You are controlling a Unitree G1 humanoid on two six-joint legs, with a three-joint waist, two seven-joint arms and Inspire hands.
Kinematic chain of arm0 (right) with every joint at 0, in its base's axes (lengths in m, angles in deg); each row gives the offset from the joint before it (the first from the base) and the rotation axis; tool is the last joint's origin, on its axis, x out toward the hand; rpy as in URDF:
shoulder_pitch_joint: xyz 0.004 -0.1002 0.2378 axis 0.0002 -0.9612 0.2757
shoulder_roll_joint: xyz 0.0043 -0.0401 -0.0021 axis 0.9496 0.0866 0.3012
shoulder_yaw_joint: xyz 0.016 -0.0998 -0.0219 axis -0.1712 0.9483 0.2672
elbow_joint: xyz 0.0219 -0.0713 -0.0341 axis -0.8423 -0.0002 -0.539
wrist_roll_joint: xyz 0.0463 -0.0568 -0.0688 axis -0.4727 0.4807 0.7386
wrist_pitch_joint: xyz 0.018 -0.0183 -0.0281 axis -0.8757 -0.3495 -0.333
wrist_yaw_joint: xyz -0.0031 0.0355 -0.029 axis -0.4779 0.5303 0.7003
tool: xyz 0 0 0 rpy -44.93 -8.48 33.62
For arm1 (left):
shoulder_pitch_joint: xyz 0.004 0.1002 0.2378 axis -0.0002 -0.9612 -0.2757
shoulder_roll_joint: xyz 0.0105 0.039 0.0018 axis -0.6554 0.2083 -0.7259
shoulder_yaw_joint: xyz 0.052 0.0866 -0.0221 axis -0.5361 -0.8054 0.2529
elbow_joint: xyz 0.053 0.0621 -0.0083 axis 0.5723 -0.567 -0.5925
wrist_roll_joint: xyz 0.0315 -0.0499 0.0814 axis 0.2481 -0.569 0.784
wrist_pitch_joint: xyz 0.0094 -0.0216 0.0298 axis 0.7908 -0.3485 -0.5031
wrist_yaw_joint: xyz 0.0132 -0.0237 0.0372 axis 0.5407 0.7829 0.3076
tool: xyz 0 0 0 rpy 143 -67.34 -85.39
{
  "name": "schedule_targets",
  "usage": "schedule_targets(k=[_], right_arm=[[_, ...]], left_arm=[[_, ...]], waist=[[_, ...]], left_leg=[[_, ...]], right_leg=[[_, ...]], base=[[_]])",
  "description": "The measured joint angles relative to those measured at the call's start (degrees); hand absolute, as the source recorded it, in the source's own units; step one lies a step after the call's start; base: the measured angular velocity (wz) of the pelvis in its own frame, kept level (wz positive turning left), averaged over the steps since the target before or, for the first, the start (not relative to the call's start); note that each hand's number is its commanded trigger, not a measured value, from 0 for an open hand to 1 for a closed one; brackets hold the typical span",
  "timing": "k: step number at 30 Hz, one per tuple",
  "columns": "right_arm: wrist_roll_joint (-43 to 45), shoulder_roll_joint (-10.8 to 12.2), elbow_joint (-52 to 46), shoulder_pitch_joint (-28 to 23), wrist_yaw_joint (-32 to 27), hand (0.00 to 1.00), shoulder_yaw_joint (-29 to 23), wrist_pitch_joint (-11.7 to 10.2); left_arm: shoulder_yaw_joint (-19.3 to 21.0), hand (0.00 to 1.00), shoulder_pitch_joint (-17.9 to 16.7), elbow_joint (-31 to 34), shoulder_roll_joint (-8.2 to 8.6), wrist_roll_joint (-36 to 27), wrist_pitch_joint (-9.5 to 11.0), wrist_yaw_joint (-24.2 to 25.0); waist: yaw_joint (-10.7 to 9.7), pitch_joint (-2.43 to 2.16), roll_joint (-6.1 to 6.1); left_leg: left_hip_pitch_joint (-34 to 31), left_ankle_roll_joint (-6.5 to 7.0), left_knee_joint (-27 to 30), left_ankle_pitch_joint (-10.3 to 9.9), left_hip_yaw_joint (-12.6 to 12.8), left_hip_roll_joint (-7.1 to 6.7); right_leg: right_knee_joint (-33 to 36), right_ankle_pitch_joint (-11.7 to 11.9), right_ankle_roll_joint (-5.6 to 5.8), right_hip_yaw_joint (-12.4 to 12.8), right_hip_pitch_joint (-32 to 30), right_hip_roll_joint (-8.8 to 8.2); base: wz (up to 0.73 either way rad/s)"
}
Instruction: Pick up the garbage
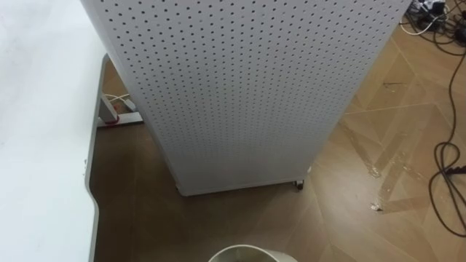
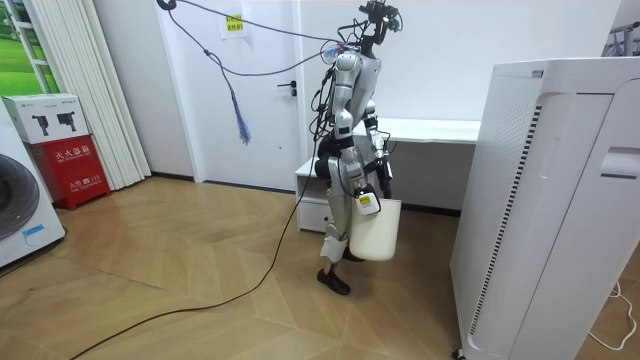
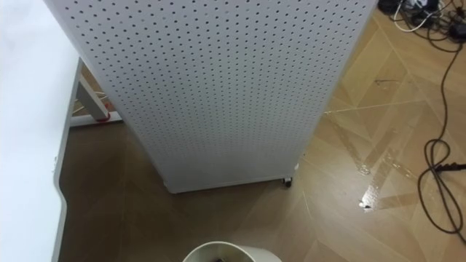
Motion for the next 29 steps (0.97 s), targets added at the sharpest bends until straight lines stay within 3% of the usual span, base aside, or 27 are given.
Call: schedule_targets(k=[5,11,13,19,21,24,27,29], right_arm=[[0.02,-0.2,0.16,-1.21,0.35,1.0,0.04,-0.32],[-0.47,-0.51,2.12,-3.14,1.91,1.0,0.0,-1.36],[-0.75,-0.63,2.51,-4.26,1.93,1.0,-0.15,-1.71],[-1.78,-1.63,3.27,-8.91,2.61,1.0,-2.58,-2.64],[-2.38,-1.53,3.35,-10.82,2.6,1.0,-3.57,-2.83],[-2.55,-1.2,4.75,-11.54,2.35,1.0,-4.99,-2.63],[-2.41,-0.32,5.05,-12.65,1.4,1.0,-6.89,-2.13],[-2.38,-0.29,5.15,-13.32,0.82,1.0,-7.87,-1.56]], left_arm=[[0.29,0.0,0.0,-1.11,0.01,2.6,0.07,0.0],[2.69,0.0,0.17,-6.78,0.15,3.71,0.45,-0.58],[3.38,0.0,-0.28,-8.22,-0.15,3.78,0.47,-0.61],[11.51,0.0,-5.14,-12.0,-0.89,4.2,1.35,-2.49],[12.85,0.0,-6.62,-13.75,-0.1,3.05,1.41,-4.29],[16.14,0.0,-6.84,-17.13,1.09,2.59,1.31,-4.54],[18.42,0.0,-8.02,-18.0,1.31,-1.69,1.13,-4.65],[19.87,0.0,-9.2,-18.25,1.61,-5.16,0.52,-4.65]], waist=[[0.07,-0.03,-0.03],[-0.07,-0.18,0.05],[-0.05,-0.51,0.23],[0.4,-1.25,-0.05],[0.44,-2.15,-0.62],[1.3,-2.73,-1.97],[1.43,-2.61,-3.14],[1.77,-2.62,-3.18]], left_leg=[[1.25,0.0,-0.1,0.0,0.22,0.07],[3.43,0.01,-0.68,-0.01,-0.47,0.12],[4.21,0.01,-1.13,-0.01,-1.3,0.01],[11.08,0.0,-6.33,0.92,-2.11,-1.04],[13.84,-0.06,-7.85,0.99,-2.53,-1.14],[17.08,-0.08,-8.65,0.98,-2.52,-1.26],[19.91,-0.28,-9.34,0.84,-2.43,-1.24],[21.6,-0.54,-10.33,0.65,-2.41,-1.12]], right_leg=[[-0.36,-0.02,-0.01,-0.21,1.41,0.04],[-1.76,-0.05,-0.02,-1.05,4.26,0.25],[-2.53,-0.06,0.0,-1.9,5.64,0.3],[-4.88,-0.56,0.69,-3.08,11.87,-0.03],[-6.78,-0.69,0.91,-4.07,15.1,0.09],[-9.1,-0.74,1.05,-4.91,19.3,0.31],[-11.5,-0.81,1.2,-5.66,23.18,0.68],[-12.5,-0.83,1.25,-5.45,24.39,1.06]], base=[[0.0],[0.07],[0.22],[0.1],[0.17],[0.08],[0.14],[0.0]])
